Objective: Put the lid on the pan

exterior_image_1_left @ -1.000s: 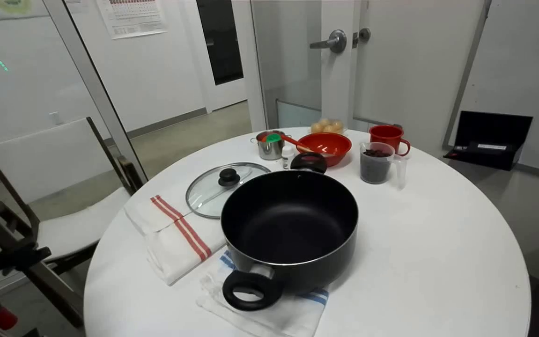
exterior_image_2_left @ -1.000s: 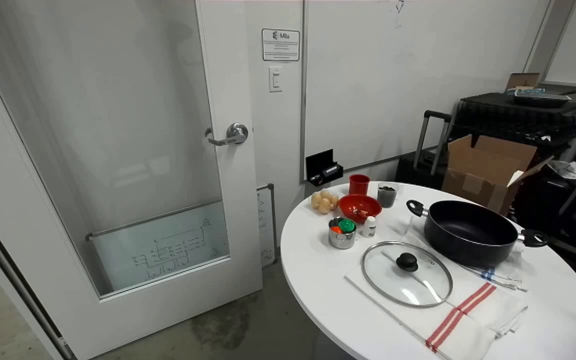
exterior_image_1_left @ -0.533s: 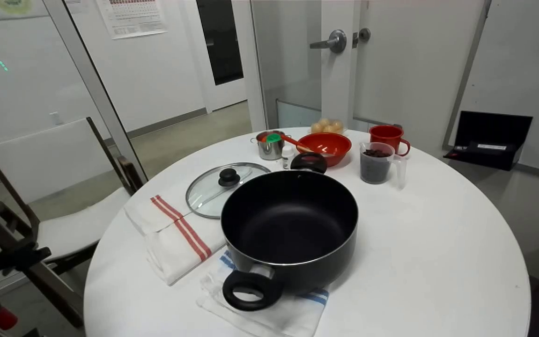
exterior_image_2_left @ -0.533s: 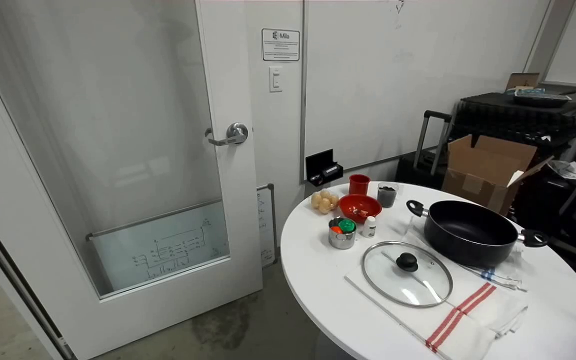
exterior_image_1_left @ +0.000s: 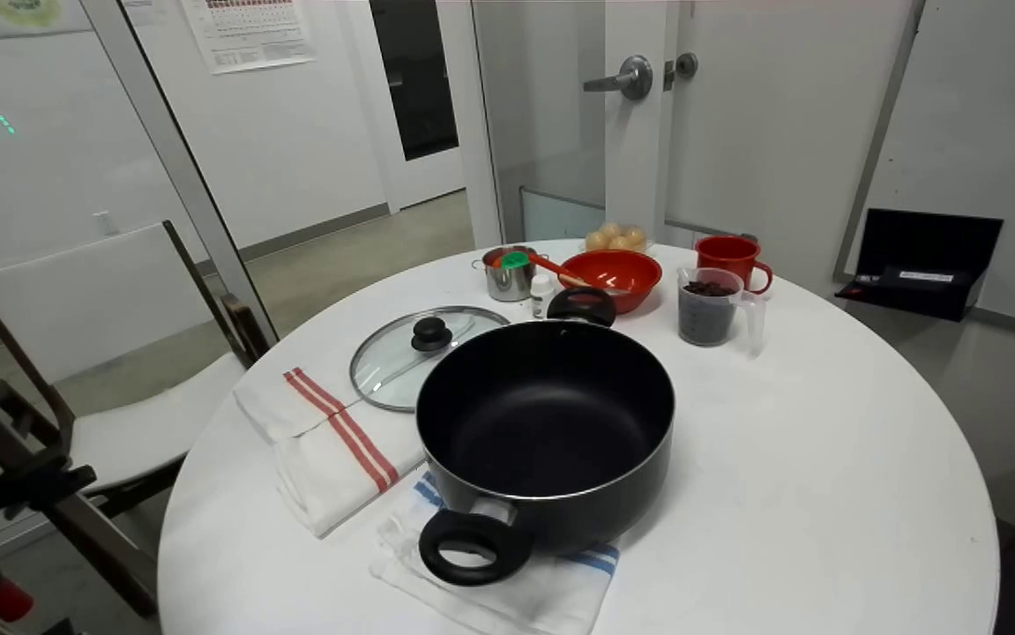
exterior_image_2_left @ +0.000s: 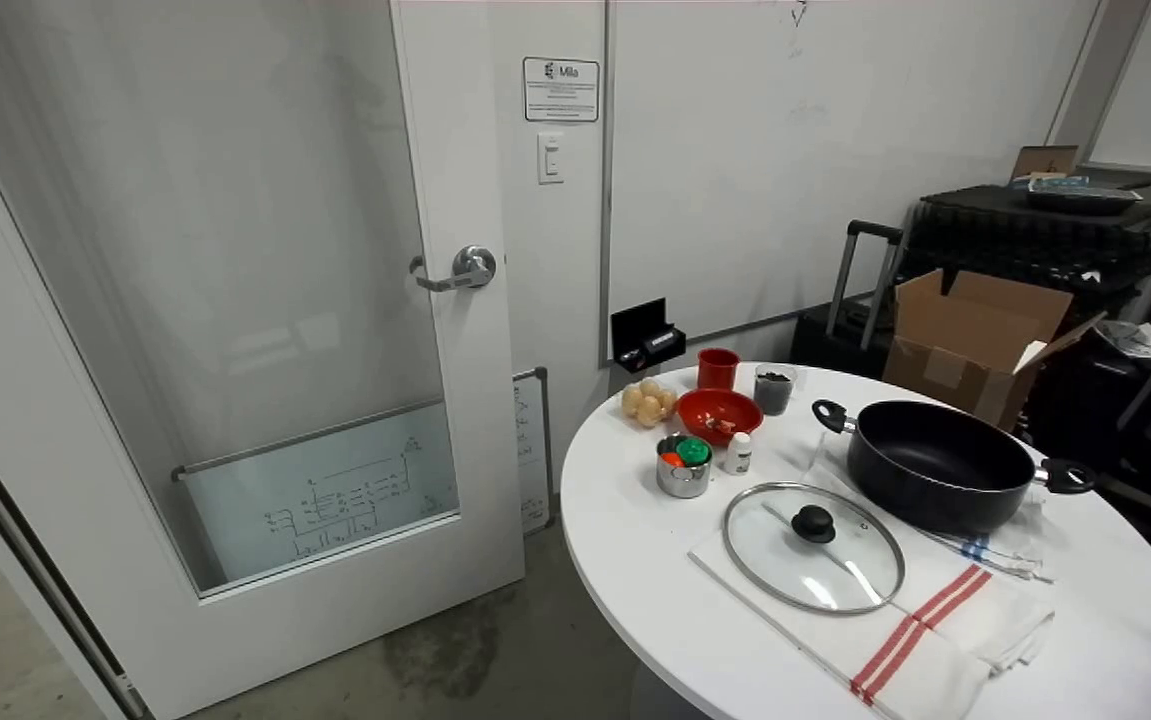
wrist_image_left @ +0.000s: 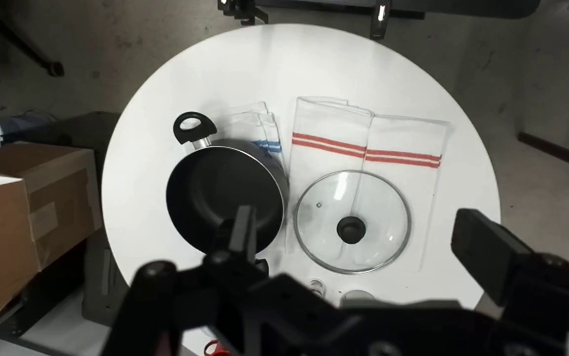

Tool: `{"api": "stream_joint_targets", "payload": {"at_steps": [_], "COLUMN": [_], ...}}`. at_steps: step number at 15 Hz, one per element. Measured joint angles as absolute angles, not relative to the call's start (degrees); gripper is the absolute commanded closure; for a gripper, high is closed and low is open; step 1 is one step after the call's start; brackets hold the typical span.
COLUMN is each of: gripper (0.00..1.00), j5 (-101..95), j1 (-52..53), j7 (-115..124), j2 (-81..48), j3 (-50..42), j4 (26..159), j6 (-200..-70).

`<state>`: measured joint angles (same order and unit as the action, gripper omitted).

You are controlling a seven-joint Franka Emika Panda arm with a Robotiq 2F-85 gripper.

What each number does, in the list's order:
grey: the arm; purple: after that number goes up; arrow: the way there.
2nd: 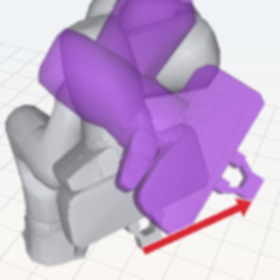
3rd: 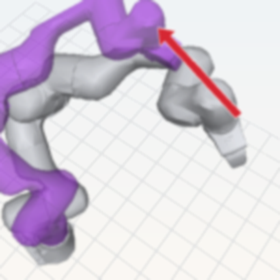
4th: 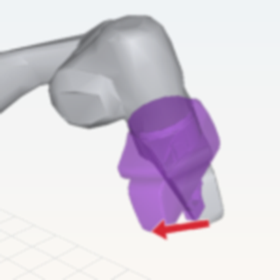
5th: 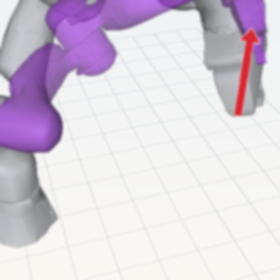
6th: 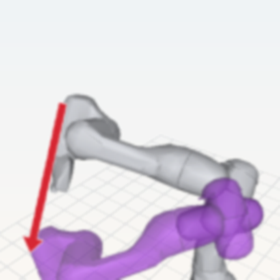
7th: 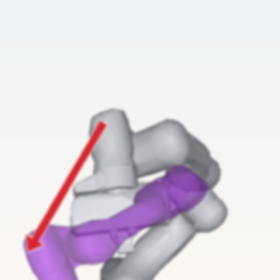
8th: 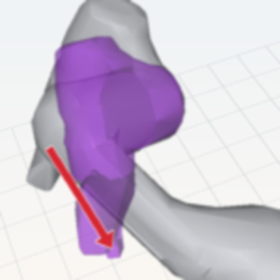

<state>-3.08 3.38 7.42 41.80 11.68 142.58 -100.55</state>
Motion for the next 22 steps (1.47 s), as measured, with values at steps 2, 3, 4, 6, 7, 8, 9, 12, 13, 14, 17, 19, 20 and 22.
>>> {"api": "stream_joint_targets", "payload": {"at_steps": [2, 3, 4, 6, 7, 8, 9, 12, 13, 14, 17, 19, 20, 22], "gripper": [0.00, 0.00, 0.00, 0.00, 0.00, 0.00, 0.00, 0.00, 0.00, 0.00, 0.00, 0.00, 0.00, 0.00], "j5": [-3.09, -3.09, -3.09, -3.10, -3.11, -3.11, -3.11, -3.77, -4.15, -4.52, -5.74, -7.04, -7.50, -8.31], "j1": [3.34, 3.33, 3.32, 3.25, 3.23, 3.21, 3.20, 3.08, 3.02, 2.97, 2.88, 2.88, 2.88, 2.92], "j7": [5.16, 3.96, 2.82, 0.79, -0.25, -1.17, -2.05, -3.68, -3.87, -4.14, -4.52, -4.52, -4.52, -4.53], "j2": [38.14, 35.96, 33.68, 28.84, 26.27, 23.58, 20.85, 12.41, 9.38, 6.32, -3.22, -9.45, -12.41, -17.87], "j3": [9.59, 8.57, 7.64, 6.19, 5.61, 5.13, 4.73, 4.15, 4.06, 4.00, 3.82, 3.65, 3.55, 3.40], "j4": [144.20, 144.93, 145.60, 146.46, 146.64, 146.67, 146.64, 146.02, 145.48, 144.75, 141.24, 138.02, 136.19, 132.31], "j6": [-106.09, -109.05, -111.86, -117.28, -119.81, -122.31, -124.72, -131.71, -133.73, -135.58, -140.20, -142.33, -143.01, -143.71]}}
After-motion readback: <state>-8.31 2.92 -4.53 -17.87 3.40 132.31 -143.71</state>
